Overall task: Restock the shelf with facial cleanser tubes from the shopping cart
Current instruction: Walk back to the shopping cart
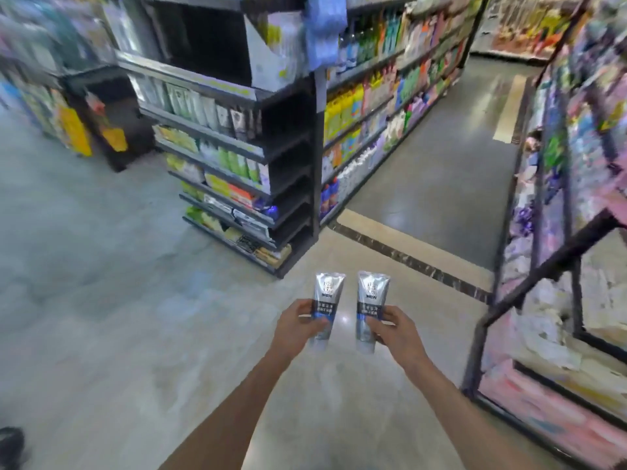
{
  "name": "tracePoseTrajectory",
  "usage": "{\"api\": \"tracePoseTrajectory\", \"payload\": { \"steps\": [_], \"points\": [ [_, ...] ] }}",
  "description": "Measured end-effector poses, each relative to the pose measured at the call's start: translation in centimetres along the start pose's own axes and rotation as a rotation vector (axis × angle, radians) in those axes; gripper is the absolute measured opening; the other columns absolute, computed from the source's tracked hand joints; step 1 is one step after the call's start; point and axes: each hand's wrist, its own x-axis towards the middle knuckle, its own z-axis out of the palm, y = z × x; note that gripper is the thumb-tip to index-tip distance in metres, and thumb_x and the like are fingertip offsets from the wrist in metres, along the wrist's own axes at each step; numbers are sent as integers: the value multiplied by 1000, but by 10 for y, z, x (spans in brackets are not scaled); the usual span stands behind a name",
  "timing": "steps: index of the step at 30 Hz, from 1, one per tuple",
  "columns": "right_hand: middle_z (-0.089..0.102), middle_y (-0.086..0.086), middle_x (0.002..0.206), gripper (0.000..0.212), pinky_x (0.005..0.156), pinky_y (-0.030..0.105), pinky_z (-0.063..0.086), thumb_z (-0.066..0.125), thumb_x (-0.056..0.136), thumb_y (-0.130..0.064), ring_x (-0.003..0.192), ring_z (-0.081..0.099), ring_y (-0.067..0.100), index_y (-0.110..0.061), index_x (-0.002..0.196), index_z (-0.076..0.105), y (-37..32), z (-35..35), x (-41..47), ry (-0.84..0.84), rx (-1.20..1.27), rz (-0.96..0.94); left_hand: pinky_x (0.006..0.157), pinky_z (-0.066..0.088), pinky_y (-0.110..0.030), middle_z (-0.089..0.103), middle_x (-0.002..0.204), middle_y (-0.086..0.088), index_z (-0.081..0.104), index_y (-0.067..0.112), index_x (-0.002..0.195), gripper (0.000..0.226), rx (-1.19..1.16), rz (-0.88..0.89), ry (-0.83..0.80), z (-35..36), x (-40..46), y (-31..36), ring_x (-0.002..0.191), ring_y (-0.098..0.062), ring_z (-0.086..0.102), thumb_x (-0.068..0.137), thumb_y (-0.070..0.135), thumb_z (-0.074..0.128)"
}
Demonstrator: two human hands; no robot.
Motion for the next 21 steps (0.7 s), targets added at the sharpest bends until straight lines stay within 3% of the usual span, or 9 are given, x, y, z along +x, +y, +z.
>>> {"api": "tracePoseTrajectory", "payload": {
  "steps": [6, 11, 16, 21],
  "points": [
    [70, 1, 105, 28, 63, 21, 59, 76, 89, -7, 76, 72, 10, -11, 114, 64, -41, 107, 50, -141, -64, -44, 85, 62, -43, 72, 112, -1, 65, 17, 120, 43, -72, -37, 185, -100, 27, -1, 93, -19, 73, 82, 11, 84],
    [68, 2, 108, 29, 64, 23, 58, 77, 90, -9, 83, 72, 16, -14, 113, 61, -74, 180, 109, -254, -88, -84, 77, 60, -31, 71, 111, 2, 64, 19, 120, 42, -103, -36, 299, -161, 69, 9, 94, -15, 71, 83, 10, 82],
    [67, 9, 107, 24, 80, 43, 60, 77, 89, -6, 87, 70, 25, -17, 105, 62, -109, 246, 181, -363, -89, -125, 81, 61, -38, 71, 112, 0, 64, 17, 122, 45, -121, -31, 403, -211, 133, 21, 93, -18, 71, 82, 11, 84],
    [70, 10, 109, 31, 87, 52, 60, 80, 87, -13, 97, 71, 30, -14, 113, 62, -148, 303, 255, -431, -109, -136, 77, 61, -36, 71, 110, -3, 64, 18, 117, 42, -131, -22, 477, -253, 205, 45, 90, -18, 70, 82, 7, 83]
  ]
}}
